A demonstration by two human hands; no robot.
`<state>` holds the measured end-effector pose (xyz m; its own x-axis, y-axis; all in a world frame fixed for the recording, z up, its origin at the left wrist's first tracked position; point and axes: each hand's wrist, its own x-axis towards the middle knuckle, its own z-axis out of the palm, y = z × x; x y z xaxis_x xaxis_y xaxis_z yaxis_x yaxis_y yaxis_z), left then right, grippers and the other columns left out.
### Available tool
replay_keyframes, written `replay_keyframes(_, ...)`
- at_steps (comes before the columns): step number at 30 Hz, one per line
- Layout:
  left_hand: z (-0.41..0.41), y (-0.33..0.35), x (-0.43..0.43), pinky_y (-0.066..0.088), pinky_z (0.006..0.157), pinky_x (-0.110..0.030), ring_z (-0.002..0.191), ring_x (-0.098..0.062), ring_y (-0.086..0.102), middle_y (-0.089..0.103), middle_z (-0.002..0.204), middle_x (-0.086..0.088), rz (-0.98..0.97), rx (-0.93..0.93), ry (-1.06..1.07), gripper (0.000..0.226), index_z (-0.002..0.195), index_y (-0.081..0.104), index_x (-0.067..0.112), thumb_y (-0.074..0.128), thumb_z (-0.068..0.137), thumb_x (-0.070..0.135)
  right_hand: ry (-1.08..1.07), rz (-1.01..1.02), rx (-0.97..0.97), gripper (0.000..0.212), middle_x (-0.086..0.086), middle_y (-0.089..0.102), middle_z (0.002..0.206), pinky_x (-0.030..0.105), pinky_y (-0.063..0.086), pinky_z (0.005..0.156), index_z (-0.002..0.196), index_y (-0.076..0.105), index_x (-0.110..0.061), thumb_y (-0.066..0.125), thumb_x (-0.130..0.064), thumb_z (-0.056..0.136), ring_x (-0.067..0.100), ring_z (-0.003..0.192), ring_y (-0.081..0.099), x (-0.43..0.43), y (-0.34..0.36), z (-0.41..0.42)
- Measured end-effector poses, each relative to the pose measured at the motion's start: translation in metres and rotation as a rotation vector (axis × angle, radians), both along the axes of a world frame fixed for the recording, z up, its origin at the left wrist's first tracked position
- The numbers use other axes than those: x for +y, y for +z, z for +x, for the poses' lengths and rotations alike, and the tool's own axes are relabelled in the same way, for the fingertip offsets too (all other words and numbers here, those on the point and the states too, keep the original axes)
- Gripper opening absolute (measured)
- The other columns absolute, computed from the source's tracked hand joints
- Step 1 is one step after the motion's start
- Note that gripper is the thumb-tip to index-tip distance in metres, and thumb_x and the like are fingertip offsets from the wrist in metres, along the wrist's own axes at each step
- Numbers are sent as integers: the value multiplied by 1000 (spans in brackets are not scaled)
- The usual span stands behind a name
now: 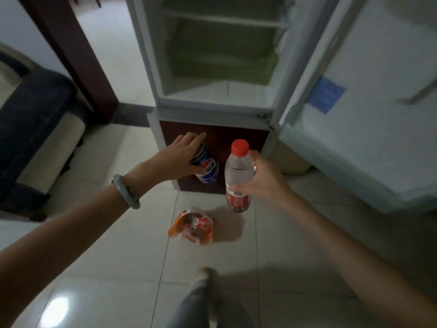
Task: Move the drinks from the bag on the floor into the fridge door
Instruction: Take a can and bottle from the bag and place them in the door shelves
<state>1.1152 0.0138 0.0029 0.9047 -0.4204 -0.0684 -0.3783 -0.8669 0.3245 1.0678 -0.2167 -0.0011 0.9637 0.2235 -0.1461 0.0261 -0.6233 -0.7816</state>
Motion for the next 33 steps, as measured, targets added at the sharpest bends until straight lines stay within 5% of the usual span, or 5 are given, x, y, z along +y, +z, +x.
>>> replay_keyframes(8,38,108,-79,37,102,-37,128,-24,33,36,141,-5,-138,-180,-325,79,143,23,19,67,80,40,-304,27,-133,70,-13,63,102,25,51,80,117,49,-28,86,-26,58,2,91,61,-58,94,-31)
replay_keyframes(12,47,132,-107,34,93,-25,123,-21,39,42,135,-4,-189,-266,-464,70,137,32,16,66,80,40,-438,9,-194,62,-15,64,96,18,49,71,110,50,-31,85,-25,59,-2,86,61,-83,116,-39)
replay_keyframes(16,65,136,-130,36,97,-33,121,-25,40,42,134,-7,-148,-258,-557,70,136,34,14,66,80,41,-557,23,-254,61,-14,64,96,15,48,69,108,50,-28,85,-20,59,-3,85,61,-105,127,-35)
replay_keyframes(25,107,112,-156,37,93,-25,114,-19,44,47,129,-3,-88,-298,-608,69,134,36,16,64,79,47,-672,131,-312,66,-7,62,102,28,50,78,112,48,-24,86,-19,58,12,92,61,-157,109,50)
replay_keyframes(33,149,90,-162,37,99,-28,120,-17,38,44,134,-2,-31,-233,-484,67,137,34,18,63,82,45,-518,196,-203,70,-3,60,108,27,49,79,118,45,-20,85,-15,60,12,97,59,-172,48,154)
